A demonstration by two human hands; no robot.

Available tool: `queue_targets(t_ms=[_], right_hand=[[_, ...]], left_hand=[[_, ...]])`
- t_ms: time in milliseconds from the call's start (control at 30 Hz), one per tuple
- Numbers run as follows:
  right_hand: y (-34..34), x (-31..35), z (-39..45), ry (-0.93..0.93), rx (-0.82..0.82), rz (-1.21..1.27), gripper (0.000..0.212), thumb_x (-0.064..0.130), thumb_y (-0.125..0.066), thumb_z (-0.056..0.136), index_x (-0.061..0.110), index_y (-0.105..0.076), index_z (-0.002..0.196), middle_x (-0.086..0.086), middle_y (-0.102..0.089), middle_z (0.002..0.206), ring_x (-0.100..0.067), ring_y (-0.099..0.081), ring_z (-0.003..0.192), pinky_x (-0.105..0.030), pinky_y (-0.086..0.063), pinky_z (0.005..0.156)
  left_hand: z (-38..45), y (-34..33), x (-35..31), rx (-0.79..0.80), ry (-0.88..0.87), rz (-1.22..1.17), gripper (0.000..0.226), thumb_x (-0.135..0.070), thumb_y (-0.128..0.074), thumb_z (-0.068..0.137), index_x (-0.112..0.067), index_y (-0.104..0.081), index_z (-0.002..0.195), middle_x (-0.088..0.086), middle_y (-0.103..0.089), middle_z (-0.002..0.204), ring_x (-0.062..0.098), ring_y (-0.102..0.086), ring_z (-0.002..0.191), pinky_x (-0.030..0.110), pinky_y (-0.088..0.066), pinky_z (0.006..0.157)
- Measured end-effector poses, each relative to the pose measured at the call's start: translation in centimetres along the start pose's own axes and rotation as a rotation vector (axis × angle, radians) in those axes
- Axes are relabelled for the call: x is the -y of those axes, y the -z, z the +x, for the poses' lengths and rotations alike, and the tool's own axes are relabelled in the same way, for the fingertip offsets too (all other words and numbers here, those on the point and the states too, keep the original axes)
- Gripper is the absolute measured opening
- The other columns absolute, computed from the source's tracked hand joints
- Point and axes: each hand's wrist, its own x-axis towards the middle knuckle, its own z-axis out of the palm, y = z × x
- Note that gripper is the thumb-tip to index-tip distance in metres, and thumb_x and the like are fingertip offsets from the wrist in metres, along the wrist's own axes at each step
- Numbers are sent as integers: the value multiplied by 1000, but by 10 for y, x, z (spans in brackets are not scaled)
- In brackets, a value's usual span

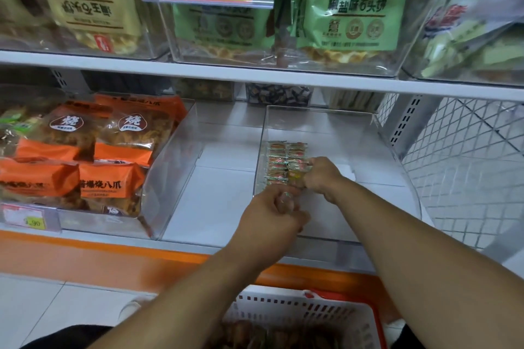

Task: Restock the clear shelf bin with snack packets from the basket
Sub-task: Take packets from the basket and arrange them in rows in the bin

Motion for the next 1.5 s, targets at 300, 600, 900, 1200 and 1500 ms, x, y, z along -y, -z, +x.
queue_targets(t_ms=[300,600,900,1200,1500], right_hand=[[13,6,-9,41,10,-168,96,13,-89,72,3,-36,152,-17,-48,148,-34,-52,131,-39,-47,106],[50,38,-89,459,-84,376,8,28,-67,96,26,-73,90,-2,-67,79,-13,-62,64,-32,-48,58],[75,27,-128,177,605,570,55,60,-65,87,9,-73,107,-17,-67,93,-29,-66,75,-38,-56,65],[76,19,-114,80,959,516,51,6,-69,87,12,-60,137,-12,-71,107,-24,-72,95,-25,-59,67],[59,1,-55,-36,330,348,16,-6,-69,87,6,-72,98,-8,-68,84,-14,-57,71,-20,-42,58]], left_hand=[[6,11,-15,128,264,-735,54,-49,-40,105,-13,-79,95,14,-73,92,21,-65,62,31,-47,61],[4,16,-20,105,31,-728,30,-2,-56,99,-12,-61,126,16,-76,104,24,-70,87,30,-53,71],[-5,18,-14,-76,-271,-516,51,-9,-87,64,-23,-71,110,9,-79,99,23,-75,92,28,-59,78],[-7,14,-11,-10,-416,-277,34,8,-65,85,-23,-75,94,3,-78,93,13,-75,84,21,-58,67],[0,-4,13,49,-272,482,49,-39,-67,95,-31,-52,141,-8,-51,144,12,-51,128,31,-46,110]])
